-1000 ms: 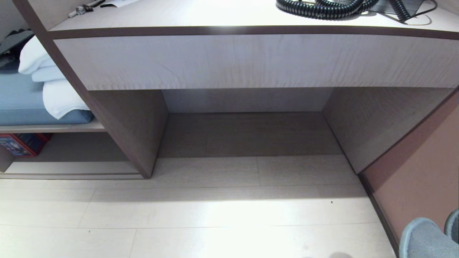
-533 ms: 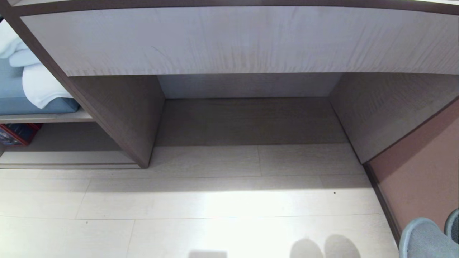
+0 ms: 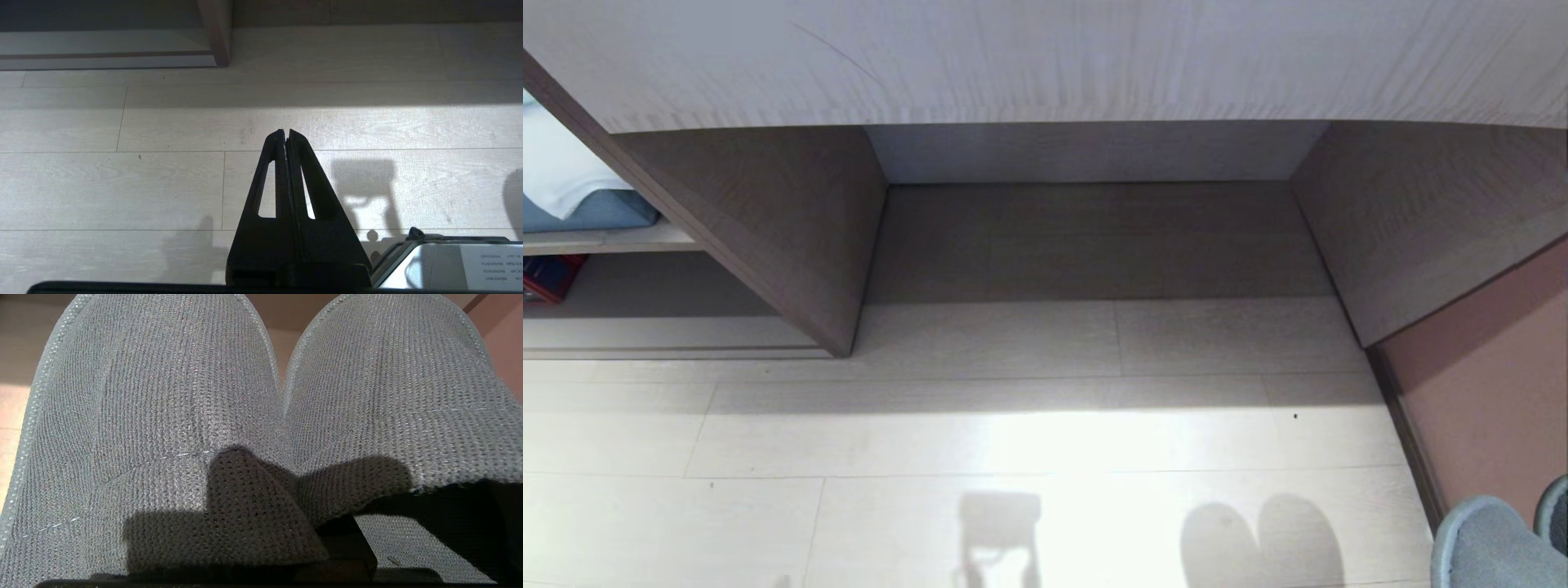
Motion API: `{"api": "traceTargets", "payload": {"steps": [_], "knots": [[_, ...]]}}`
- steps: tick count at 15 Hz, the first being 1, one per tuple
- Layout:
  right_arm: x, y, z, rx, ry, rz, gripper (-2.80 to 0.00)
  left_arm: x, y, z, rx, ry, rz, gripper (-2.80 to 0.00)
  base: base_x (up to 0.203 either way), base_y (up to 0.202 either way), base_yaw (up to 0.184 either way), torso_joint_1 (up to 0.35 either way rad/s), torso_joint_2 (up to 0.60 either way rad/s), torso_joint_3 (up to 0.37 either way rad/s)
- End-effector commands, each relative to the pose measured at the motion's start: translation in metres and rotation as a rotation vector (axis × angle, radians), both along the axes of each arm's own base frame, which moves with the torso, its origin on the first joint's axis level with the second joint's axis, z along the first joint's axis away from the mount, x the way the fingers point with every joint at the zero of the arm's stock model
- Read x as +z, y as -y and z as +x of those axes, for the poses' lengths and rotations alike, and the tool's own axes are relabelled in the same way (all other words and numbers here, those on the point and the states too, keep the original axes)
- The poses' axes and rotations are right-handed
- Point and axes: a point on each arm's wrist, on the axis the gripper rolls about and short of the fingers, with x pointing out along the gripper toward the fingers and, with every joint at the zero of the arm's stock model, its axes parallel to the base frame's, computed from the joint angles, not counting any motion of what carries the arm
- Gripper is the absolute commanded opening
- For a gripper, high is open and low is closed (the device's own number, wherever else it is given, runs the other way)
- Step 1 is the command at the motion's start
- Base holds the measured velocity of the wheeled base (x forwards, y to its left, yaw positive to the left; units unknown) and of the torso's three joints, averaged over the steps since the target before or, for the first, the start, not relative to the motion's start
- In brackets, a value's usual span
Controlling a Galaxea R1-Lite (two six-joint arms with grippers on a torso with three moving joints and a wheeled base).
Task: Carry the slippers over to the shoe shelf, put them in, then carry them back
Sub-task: Place the slippers on the floor
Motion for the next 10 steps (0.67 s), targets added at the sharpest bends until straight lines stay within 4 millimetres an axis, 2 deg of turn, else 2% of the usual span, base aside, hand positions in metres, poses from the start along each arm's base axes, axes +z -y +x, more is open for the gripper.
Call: {"api": "traceTargets", "payload": {"steps": [1, 10], "knots": [[0.0001, 0.0, 0.0001, 0.001, -0.001, 0.0, -2.8, 0.0001, 0.0, 0.0001, 0.0, -0.001, -0.001, -2.8, 0.0, 0.0, 0.0, 0.005, 0.01, -0.206], [0.0002, 0.0, 0.0, 0.001, -0.001, 0.002, -2.8, 0.0001, 0.0, 0.0001, 0.0, -0.001, -0.001, -2.8, 0.0, 0.0, 0.0, 0.004, 0.0, -0.199]]}}
